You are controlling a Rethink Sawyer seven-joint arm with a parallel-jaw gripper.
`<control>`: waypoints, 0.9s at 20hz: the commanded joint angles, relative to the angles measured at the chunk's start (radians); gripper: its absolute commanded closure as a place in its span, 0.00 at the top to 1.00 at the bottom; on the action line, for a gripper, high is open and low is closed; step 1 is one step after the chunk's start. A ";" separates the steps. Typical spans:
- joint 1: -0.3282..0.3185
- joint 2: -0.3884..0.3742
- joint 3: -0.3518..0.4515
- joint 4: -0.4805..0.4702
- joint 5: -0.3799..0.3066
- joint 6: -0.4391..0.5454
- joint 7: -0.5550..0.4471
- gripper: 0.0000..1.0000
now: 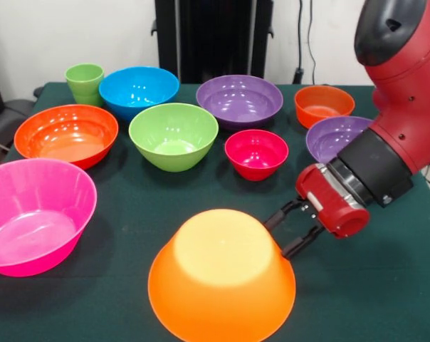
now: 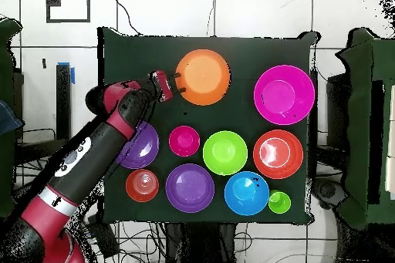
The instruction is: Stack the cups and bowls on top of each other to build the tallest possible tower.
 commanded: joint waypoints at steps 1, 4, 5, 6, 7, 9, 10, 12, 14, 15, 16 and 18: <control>-0.028 0.008 0.157 0.004 -0.067 -0.008 0.115 1.00; -0.029 0.007 0.160 0.006 -0.068 -0.011 0.110 1.00; -0.027 0.003 0.166 0.011 -0.069 -0.015 0.105 1.00; -0.029 0.008 0.163 0.005 -0.068 -0.013 0.107 1.00; -0.028 0.005 0.166 0.009 -0.068 -0.016 0.104 1.00; -0.027 0.004 0.171 0.008 -0.068 -0.026 0.098 1.00; -0.027 0.002 0.177 0.007 -0.068 -0.037 0.092 1.00; -0.025 -0.001 0.185 0.011 -0.069 -0.051 0.083 1.00; -0.021 -0.018 0.216 0.021 -0.070 -0.080 0.059 1.00; -0.015 -0.032 0.242 0.030 -0.069 -0.097 0.043 1.00; -0.009 -0.049 0.266 0.042 -0.071 -0.113 0.025 1.00; 0.002 -0.092 0.329 0.066 -0.078 -0.152 -0.018 1.00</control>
